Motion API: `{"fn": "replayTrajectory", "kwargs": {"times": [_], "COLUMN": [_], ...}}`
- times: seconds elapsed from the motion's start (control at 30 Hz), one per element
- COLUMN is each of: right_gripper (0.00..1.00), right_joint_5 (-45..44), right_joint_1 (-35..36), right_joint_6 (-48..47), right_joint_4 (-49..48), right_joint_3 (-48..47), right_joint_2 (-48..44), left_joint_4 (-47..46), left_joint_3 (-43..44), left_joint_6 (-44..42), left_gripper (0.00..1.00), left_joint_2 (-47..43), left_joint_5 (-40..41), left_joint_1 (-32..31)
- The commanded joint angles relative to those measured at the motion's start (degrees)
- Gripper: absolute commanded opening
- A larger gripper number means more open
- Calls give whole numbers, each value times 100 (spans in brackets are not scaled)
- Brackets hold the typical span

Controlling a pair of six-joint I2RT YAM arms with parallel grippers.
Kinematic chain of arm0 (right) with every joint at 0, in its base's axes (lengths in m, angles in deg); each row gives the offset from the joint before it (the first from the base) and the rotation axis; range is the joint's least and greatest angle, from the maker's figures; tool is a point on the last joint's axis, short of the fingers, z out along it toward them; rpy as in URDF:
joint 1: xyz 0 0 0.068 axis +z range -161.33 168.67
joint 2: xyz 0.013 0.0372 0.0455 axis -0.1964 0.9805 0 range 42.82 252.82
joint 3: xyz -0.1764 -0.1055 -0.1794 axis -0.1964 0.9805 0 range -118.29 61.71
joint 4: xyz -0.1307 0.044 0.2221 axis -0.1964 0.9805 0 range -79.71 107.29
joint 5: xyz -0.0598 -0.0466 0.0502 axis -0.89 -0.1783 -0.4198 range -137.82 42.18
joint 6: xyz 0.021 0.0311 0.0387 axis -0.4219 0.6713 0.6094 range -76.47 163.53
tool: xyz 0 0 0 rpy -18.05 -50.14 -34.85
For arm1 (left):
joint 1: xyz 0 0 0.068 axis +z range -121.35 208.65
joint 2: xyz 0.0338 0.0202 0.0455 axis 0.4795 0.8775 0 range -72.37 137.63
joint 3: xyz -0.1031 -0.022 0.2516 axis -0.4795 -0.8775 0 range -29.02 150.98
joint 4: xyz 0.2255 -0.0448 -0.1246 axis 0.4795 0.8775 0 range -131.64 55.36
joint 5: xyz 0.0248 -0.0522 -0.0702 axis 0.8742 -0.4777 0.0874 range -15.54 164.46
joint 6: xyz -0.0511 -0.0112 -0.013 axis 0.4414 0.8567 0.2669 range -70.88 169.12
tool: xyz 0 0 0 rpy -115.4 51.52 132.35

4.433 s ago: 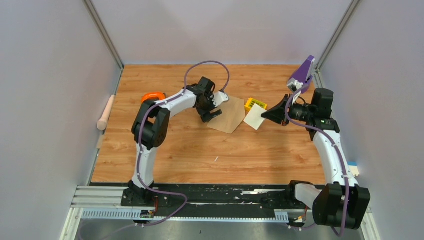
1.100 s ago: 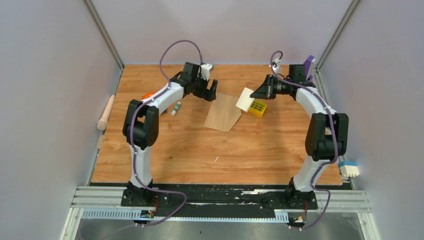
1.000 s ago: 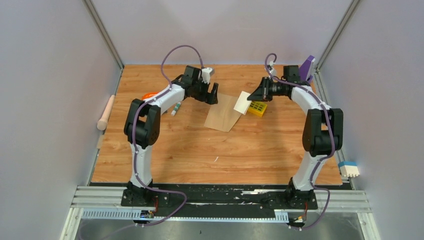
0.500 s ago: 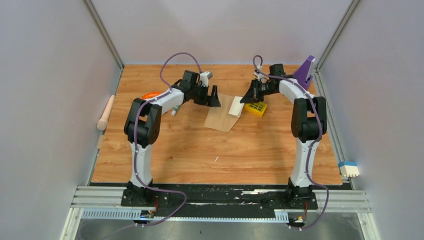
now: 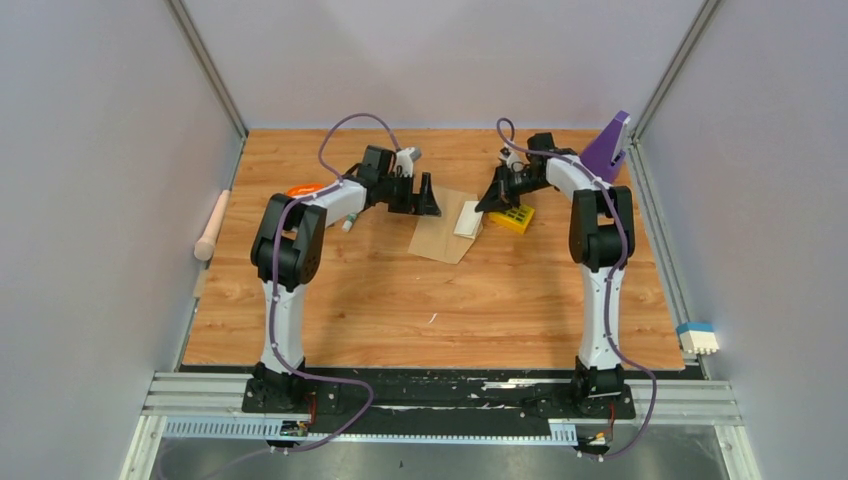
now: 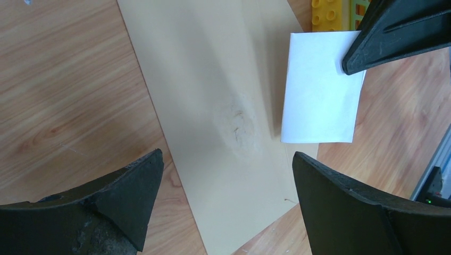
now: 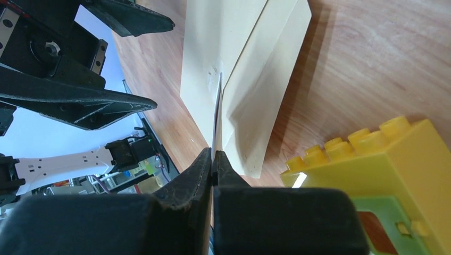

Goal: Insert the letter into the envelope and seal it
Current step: Place the letter in the envelope.

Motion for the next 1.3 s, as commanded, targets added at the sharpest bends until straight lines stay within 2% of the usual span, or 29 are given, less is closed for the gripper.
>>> {"fn": "replayTrajectory", "kwargs": {"times": [0.0, 0.8, 1.27], "right_gripper": [0, 0, 0], "right_joint_5": [72, -724, -330], "right_joint_1": [57, 230, 383], "right_joint_6": [100, -135, -289], "right_joint_4": [191, 415, 419], "right_joint_3": [-376, -829, -898], "right_joint_2": [174, 549, 760], "left_joint_4": [-348, -778, -786], "left_joint_3": [-64, -453, -422], "left_joint_6": [157, 493, 581], "left_gripper": [99, 99, 99], "left_joint_2": [77, 77, 174], "left_joint_5": [-244, -403, -511], "left_joint_1": [103, 111, 111]}}
